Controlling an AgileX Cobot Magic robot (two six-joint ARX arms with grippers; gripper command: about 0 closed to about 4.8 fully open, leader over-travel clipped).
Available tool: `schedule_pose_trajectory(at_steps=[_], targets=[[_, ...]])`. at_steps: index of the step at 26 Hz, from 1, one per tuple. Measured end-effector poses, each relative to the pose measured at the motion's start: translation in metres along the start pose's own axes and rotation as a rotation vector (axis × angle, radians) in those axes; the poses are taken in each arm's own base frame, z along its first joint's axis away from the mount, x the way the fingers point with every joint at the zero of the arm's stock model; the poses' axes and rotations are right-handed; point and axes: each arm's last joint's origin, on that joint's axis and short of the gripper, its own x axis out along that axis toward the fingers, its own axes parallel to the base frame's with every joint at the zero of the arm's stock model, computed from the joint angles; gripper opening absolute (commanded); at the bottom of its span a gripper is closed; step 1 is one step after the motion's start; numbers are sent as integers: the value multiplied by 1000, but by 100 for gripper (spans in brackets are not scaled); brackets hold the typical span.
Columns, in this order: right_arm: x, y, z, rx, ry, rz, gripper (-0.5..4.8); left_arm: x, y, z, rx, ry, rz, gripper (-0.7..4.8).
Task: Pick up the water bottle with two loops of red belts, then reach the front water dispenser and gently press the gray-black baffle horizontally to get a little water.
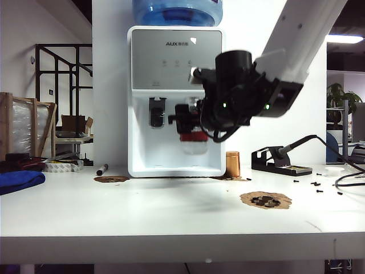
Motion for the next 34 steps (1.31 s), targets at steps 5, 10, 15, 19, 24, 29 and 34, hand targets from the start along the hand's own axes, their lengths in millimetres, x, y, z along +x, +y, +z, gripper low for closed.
schedule_pose_trajectory(at_steps=[5,10,15,19,24,29,34], targets=[[9,2,-26,-6,54,2,-4,0,0,-1,-6,9,7,-4],[25,1,-17,-55,14,-47,-4,0,0,-1,-6,10,10,-4],[28,-9,-12,-68,5,-132,-4,0,0,-1,-8,12,10,-4],[28,-18,-13,-68,11,-141,-4,0,0,-1,-8,12,10,-4],[39,-23,-15,-68,18,-114,-4,0,0,-1,-8,13,9,-4],[48,-22,-16,-67,13,-80,-4,0,0,-1,-9,14,9,-4],[49,-22,-15,-68,16,-69,-4,0,0,-2,-10,15,9,-4]])
